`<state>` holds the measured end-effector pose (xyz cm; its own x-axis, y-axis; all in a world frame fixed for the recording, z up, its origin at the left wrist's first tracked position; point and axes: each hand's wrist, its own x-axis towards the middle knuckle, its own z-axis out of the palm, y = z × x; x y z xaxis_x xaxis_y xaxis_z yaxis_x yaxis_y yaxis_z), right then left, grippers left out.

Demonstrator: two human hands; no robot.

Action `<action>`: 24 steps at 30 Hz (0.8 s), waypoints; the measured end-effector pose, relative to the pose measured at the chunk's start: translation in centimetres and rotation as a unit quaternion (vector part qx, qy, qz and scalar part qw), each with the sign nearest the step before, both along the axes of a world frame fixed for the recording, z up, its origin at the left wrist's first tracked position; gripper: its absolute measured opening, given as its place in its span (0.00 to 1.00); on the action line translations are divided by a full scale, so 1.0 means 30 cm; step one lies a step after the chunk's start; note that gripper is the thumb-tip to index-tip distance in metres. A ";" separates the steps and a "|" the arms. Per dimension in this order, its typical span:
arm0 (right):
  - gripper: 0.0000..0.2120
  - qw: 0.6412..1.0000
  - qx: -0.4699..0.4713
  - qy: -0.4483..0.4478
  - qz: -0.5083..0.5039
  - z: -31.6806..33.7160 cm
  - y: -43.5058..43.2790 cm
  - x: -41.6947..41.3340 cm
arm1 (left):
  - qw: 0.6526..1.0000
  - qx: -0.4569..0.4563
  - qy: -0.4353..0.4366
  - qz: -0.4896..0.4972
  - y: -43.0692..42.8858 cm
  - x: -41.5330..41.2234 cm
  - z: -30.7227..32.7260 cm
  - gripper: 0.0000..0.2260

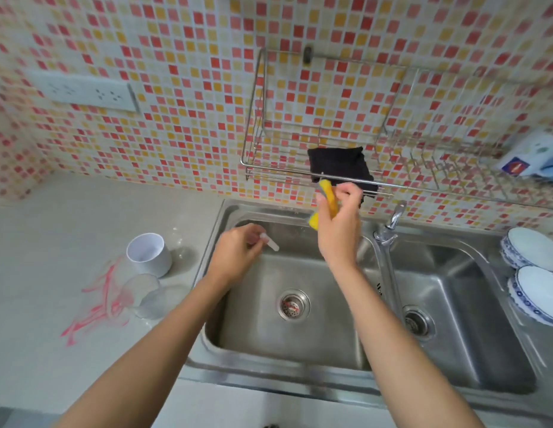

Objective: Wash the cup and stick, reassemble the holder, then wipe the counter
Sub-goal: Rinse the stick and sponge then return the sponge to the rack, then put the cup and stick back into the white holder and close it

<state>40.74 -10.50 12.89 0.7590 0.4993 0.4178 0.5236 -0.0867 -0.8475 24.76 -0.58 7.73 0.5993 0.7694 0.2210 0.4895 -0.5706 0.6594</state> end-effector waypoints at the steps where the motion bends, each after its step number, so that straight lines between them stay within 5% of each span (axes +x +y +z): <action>1: 0.12 0.999 0.026 -0.028 -0.011 0.059 0.047 -0.006 | 1.000 0.005 -0.006 0.000 0.025 -0.013 0.028 0.09; 5: 0.12 0.996 0.026 -0.083 0.006 0.219 0.253 0.015 | 0.999 0.009 -0.031 0.013 0.117 -0.081 0.122 0.11; 9: 0.10 0.983 -0.160 -0.090 0.009 0.225 0.444 0.067 | 0.999 0.008 -0.037 0.017 0.191 -0.161 0.156 0.10; 12: 0.25 0.952 -0.304 -0.043 -0.008 0.202 0.548 0.081 | 0.999 0.009 -0.037 0.027 0.243 -0.215 0.144 0.09; 16: 0.26 0.926 -0.375 -0.042 -0.009 0.165 0.627 0.113 | 0.999 -0.005 -0.034 0.030 0.313 -0.284 0.111 0.09; 18: 0.17 0.919 -0.390 -0.059 -0.013 0.143 0.647 0.135 | 0.999 -0.003 -0.029 0.036 0.344 -0.322 0.100 0.08; 24: 0.13 0.944 -0.284 -0.155 -0.070 0.154 0.572 -0.004 | 0.996 -0.006 -0.023 0.086 0.464 -0.473 0.066 0.06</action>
